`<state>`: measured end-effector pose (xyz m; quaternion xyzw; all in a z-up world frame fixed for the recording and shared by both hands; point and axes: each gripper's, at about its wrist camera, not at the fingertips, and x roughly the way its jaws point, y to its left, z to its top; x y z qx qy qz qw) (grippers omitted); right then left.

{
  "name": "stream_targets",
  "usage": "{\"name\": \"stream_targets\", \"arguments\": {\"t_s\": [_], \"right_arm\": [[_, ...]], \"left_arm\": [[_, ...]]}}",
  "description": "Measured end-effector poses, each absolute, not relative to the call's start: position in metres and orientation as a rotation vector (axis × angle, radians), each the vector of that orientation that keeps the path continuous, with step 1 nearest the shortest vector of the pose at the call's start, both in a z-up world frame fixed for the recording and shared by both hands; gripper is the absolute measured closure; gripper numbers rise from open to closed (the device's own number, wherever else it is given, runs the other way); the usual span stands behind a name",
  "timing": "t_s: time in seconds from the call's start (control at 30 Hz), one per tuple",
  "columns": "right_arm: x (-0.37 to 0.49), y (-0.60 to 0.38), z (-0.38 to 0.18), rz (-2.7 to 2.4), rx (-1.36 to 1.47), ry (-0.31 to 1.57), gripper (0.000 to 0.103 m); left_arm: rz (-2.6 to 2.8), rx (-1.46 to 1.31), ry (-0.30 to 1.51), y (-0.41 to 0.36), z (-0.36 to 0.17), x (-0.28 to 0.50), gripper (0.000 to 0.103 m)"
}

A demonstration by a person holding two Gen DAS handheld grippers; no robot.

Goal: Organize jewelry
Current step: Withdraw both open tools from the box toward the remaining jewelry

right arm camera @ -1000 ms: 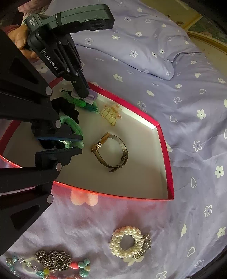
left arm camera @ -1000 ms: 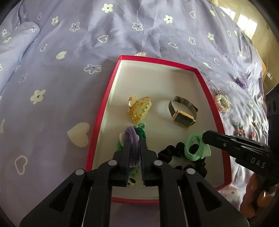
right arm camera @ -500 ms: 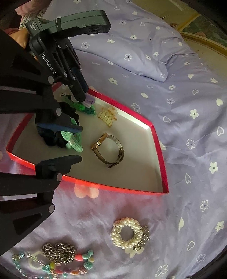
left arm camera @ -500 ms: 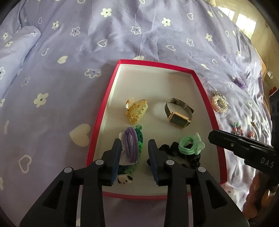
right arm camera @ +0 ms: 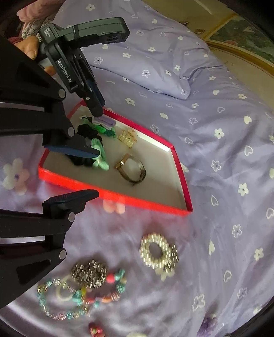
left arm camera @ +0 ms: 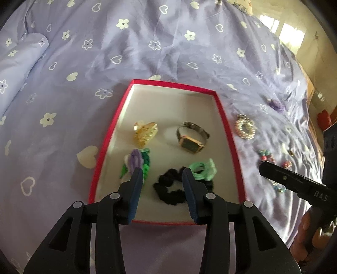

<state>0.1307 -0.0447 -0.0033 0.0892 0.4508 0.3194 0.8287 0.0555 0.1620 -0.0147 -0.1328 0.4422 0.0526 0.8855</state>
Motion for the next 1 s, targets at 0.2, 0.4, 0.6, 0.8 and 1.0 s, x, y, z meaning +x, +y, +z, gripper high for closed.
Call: {"name": "stream_targets", "arguments": {"t_s": [0.2,0.4,0.6,0.8,1.0], "right_arm": [[0.124,-0.081,0.003,0.620,0.206,0.929,0.064],[0.119,-0.124,0.003,0.553,0.238,0.916,0.064],[0.118,-0.165,0.002,0.480,0.279,0.906,0.064],[0.116,-0.204,-0.001,0.414,0.303,0.898,0.064],[0.116,-0.232,-0.006,0.371,0.327,0.901,0.064]], "left_arm": [[0.066,-0.273,0.910,0.139,-0.006,0.052,0.063],[0.012,-0.258,0.916,0.112,-0.001,0.053,0.062],[-0.042,-0.232,0.919,0.083,0.003,0.057,0.062],[-0.086,-0.204,0.931,0.056,0.004,0.064,0.062],[-0.125,-0.178,0.952,0.029,-0.002,0.076,0.062]]}}
